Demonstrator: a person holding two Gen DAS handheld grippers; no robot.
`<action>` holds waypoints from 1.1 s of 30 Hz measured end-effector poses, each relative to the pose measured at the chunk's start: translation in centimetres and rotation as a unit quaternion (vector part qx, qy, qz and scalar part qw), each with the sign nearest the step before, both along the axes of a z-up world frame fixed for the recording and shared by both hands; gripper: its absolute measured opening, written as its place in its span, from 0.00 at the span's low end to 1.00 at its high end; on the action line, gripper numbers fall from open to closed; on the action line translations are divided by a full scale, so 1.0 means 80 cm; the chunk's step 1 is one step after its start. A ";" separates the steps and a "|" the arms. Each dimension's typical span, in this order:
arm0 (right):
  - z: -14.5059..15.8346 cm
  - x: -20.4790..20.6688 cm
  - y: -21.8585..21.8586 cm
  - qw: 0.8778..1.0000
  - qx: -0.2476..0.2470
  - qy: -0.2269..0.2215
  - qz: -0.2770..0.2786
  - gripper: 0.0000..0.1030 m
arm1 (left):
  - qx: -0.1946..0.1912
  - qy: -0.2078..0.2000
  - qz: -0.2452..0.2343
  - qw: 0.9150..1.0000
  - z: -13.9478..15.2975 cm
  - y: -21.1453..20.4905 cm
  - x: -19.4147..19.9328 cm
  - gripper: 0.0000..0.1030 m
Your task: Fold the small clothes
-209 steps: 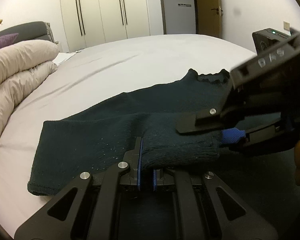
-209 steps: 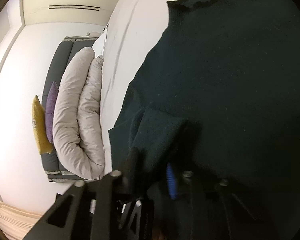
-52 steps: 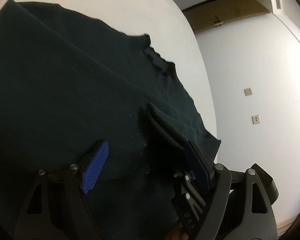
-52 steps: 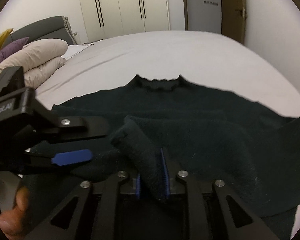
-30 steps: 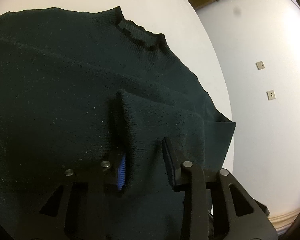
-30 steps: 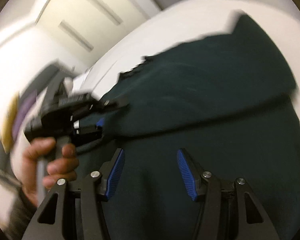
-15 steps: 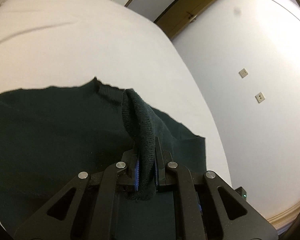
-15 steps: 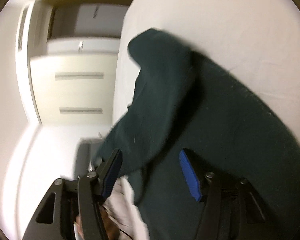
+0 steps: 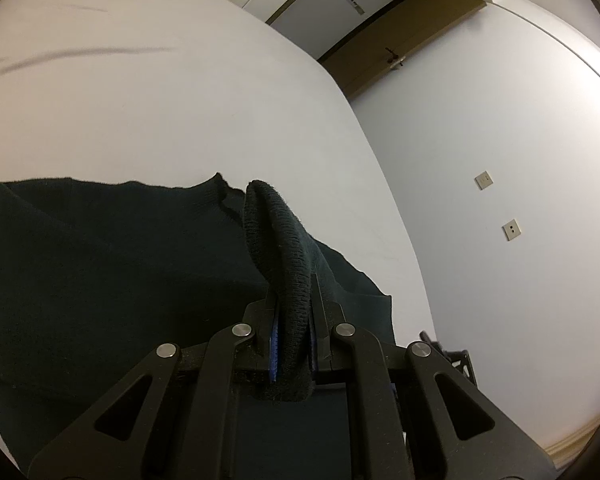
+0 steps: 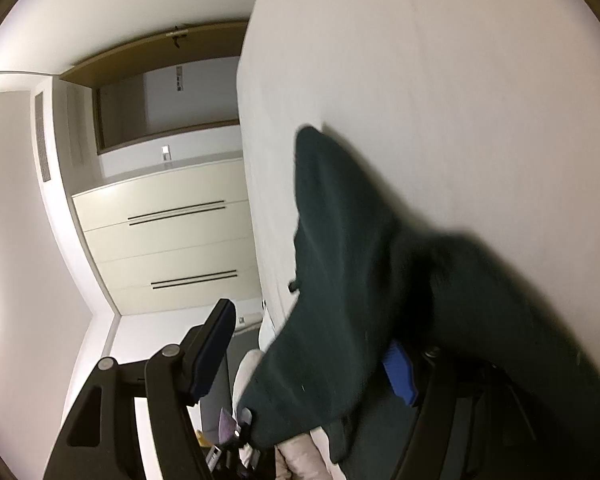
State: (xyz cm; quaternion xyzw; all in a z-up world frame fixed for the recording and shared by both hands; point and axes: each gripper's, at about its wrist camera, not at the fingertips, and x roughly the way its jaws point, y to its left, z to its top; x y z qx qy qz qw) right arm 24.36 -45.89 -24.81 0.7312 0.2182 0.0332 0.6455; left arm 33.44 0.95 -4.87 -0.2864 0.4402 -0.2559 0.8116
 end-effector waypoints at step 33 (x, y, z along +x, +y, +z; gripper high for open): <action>0.007 0.039 -0.006 0.993 -0.103 -0.049 0.011 0.60 | -0.027 0.090 0.017 0.995 -0.224 -0.033 0.065 0.12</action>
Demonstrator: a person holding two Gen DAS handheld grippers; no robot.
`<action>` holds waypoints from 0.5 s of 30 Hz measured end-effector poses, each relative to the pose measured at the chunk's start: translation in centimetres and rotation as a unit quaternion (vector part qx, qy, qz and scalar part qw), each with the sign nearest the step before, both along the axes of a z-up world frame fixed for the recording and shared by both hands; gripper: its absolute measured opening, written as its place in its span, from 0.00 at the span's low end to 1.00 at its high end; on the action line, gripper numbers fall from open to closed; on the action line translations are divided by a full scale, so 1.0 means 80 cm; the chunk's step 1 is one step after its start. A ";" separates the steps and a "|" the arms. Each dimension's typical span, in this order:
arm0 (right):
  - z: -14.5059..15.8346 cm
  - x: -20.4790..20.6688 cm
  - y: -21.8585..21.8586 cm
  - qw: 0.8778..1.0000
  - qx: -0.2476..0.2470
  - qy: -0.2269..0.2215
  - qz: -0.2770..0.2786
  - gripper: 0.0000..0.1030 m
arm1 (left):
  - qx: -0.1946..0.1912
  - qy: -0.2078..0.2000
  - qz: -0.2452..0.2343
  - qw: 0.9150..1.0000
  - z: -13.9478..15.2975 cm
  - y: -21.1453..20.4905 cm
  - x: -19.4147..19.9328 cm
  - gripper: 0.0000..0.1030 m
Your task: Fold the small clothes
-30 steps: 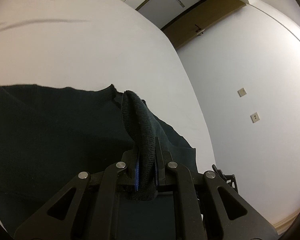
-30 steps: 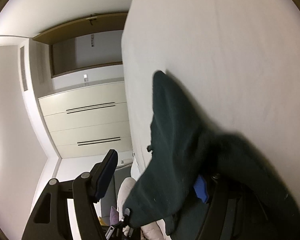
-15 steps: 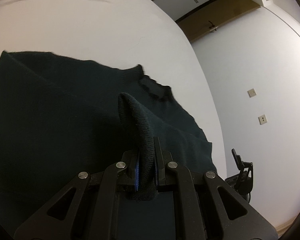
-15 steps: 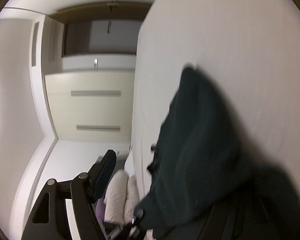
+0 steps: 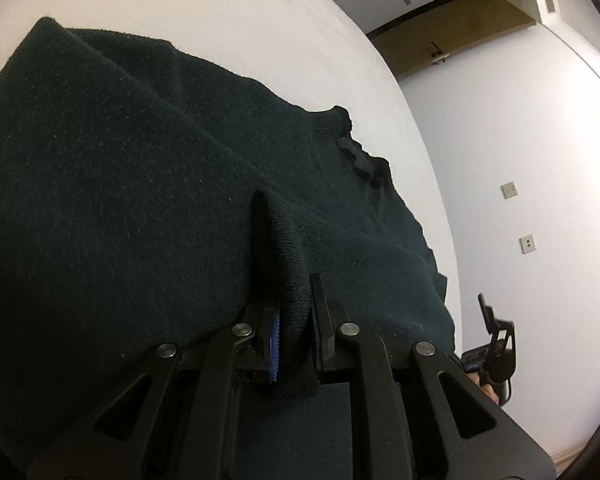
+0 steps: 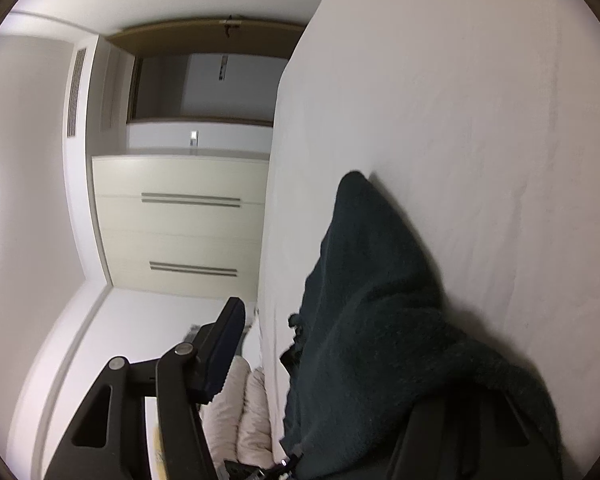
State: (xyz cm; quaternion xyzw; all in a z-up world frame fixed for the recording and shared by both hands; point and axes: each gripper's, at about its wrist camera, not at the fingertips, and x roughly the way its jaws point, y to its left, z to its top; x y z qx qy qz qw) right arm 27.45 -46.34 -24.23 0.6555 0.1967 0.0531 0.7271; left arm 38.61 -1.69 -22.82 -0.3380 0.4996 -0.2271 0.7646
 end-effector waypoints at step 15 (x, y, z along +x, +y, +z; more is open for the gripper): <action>0.065 -0.102 0.024 0.998 -0.052 0.020 0.031 0.76 | 0.171 -0.011 0.033 0.985 0.070 0.016 -0.021 0.13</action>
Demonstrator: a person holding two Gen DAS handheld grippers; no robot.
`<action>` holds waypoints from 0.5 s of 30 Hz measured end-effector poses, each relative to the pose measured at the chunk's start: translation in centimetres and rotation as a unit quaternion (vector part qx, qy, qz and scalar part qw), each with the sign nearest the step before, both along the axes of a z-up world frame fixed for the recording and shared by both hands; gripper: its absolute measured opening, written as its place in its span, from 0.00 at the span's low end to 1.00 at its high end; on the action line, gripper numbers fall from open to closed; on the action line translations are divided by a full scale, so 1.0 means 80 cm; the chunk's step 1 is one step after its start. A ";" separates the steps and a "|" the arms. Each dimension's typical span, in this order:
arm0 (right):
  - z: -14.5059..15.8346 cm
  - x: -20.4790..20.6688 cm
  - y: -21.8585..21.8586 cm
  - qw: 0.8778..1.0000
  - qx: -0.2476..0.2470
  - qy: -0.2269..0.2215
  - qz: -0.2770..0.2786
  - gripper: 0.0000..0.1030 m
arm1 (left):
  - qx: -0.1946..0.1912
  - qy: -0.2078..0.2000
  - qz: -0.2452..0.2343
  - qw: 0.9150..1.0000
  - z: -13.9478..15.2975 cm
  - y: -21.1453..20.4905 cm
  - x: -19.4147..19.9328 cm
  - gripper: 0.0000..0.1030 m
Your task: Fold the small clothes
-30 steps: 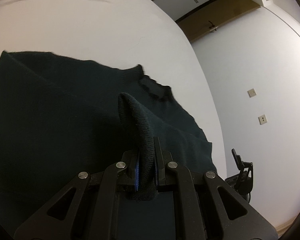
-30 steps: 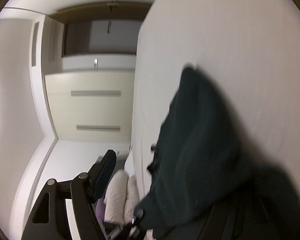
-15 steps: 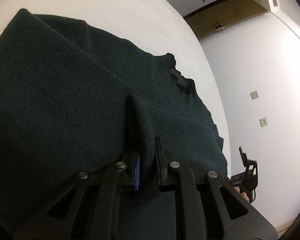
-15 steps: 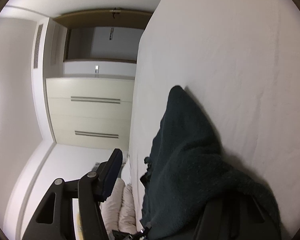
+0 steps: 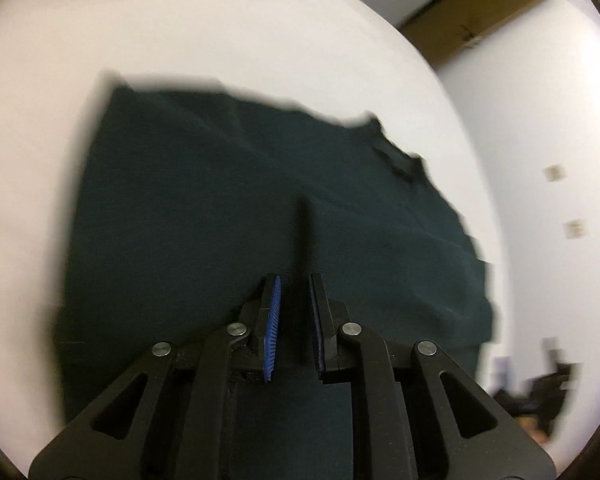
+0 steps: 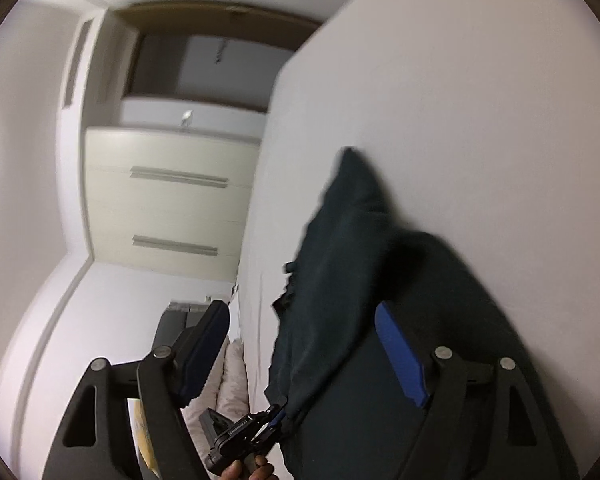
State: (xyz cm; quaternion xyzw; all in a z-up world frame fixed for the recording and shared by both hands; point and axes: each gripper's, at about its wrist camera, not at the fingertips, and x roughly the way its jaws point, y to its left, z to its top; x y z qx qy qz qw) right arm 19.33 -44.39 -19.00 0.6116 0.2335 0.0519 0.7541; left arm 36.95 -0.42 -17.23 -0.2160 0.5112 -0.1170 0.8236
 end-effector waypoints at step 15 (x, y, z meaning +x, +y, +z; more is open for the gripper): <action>-0.055 0.143 -0.003 0.995 -0.040 0.008 0.089 0.33 | 0.078 -0.117 -0.098 0.985 -0.038 -0.094 0.024 0.13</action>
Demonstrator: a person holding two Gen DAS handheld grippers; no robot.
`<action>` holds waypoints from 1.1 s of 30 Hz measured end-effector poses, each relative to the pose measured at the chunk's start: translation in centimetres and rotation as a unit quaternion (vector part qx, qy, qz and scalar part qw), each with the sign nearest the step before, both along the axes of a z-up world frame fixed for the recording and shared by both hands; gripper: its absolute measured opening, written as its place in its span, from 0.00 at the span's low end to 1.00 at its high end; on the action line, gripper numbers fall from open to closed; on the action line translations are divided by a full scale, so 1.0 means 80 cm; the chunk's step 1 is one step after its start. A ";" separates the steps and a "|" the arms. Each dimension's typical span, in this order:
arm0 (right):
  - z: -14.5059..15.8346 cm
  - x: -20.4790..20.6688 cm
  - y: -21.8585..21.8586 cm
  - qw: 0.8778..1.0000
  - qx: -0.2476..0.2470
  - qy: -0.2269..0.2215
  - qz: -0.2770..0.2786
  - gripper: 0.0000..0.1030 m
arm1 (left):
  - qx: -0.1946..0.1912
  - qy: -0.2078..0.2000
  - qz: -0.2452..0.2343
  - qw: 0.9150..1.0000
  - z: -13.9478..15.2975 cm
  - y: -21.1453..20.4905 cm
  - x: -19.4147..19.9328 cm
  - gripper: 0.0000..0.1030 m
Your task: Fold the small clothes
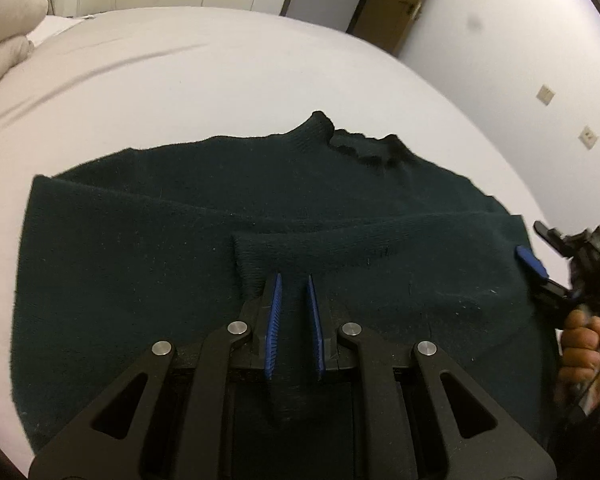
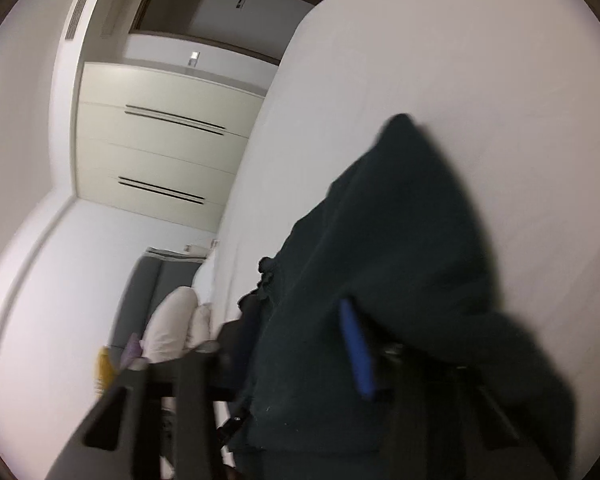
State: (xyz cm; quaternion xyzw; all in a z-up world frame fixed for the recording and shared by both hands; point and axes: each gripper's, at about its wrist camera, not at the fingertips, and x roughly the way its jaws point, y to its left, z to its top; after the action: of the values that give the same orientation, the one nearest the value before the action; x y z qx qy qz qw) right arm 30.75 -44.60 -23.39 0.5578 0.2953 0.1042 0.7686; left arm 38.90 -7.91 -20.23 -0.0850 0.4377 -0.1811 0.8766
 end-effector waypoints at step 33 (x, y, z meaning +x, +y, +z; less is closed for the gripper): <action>0.134 -0.170 0.001 0.977 -0.201 -0.033 -0.062 0.67 | 0.022 -0.070 0.036 0.997 0.063 0.084 -0.157 0.13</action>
State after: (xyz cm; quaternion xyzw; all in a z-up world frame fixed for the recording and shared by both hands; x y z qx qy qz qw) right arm 17.17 -44.50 -12.67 0.4057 0.2497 0.0136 0.8791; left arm 26.34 -1.21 -15.17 -0.0684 0.3759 -0.1447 0.9127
